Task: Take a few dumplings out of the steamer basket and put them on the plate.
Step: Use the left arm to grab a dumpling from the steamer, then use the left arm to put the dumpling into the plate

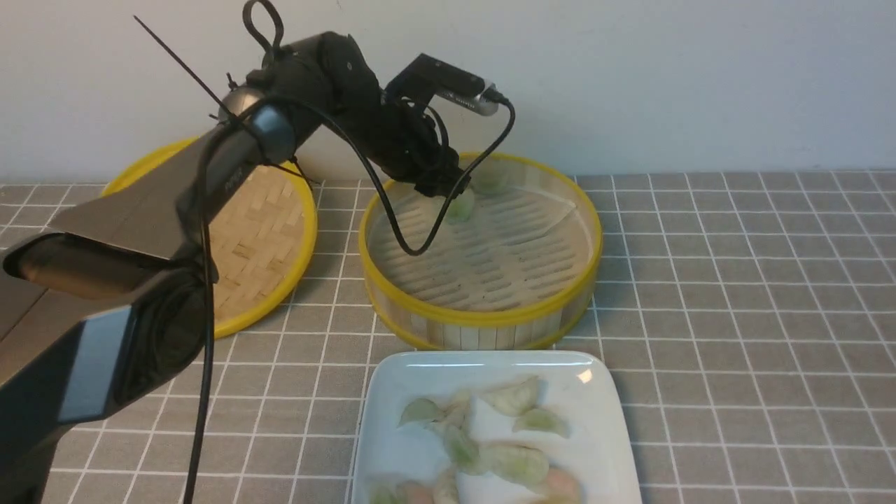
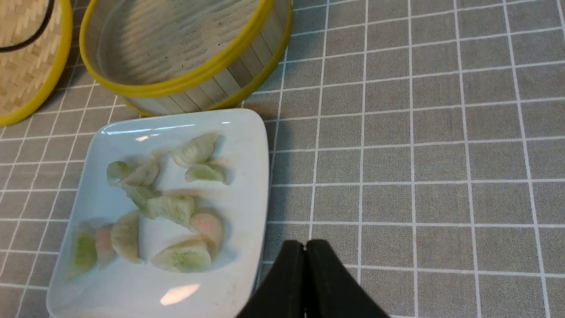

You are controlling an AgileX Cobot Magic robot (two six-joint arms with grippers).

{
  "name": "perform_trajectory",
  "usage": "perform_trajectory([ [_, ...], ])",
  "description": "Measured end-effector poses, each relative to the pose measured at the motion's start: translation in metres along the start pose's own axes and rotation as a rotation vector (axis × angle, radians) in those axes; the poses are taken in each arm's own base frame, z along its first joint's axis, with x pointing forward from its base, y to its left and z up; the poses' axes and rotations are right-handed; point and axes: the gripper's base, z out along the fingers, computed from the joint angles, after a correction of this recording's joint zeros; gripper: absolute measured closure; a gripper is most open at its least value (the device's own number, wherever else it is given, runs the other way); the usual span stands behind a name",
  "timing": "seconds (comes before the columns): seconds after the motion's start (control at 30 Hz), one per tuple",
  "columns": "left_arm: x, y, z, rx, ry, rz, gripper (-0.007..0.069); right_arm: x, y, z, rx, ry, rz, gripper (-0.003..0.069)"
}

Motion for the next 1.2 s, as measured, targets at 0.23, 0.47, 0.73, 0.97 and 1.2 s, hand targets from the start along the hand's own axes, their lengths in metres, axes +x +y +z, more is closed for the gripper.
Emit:
perform_trajectory([
  [0.23,0.008,0.005,0.017,-0.018,-0.011,0.01,0.0132,0.0,0.0,0.0,0.001,0.004,-0.001,0.0673],
  [0.47,0.016,0.007,0.031,-0.017,0.0,0.022,0.0242,0.0,0.0,0.0,0.001,0.004,-0.001,0.0673],
  [0.73,0.017,0.0,0.032,0.003,0.022,0.034,0.0398,0.0,0.0,0.0,0.001,0.004,-0.014,0.0673],
  [0.97,0.006,-0.013,0.004,0.058,0.079,0.051,0.0398,0.001,0.0,0.0,0.005,0.011,-0.04,0.0673],
  [1.2,-0.03,-0.039,-0.096,0.104,0.102,0.068,0.0398,0.001,0.0,0.0,0.003,0.014,-0.039,0.0673],
])
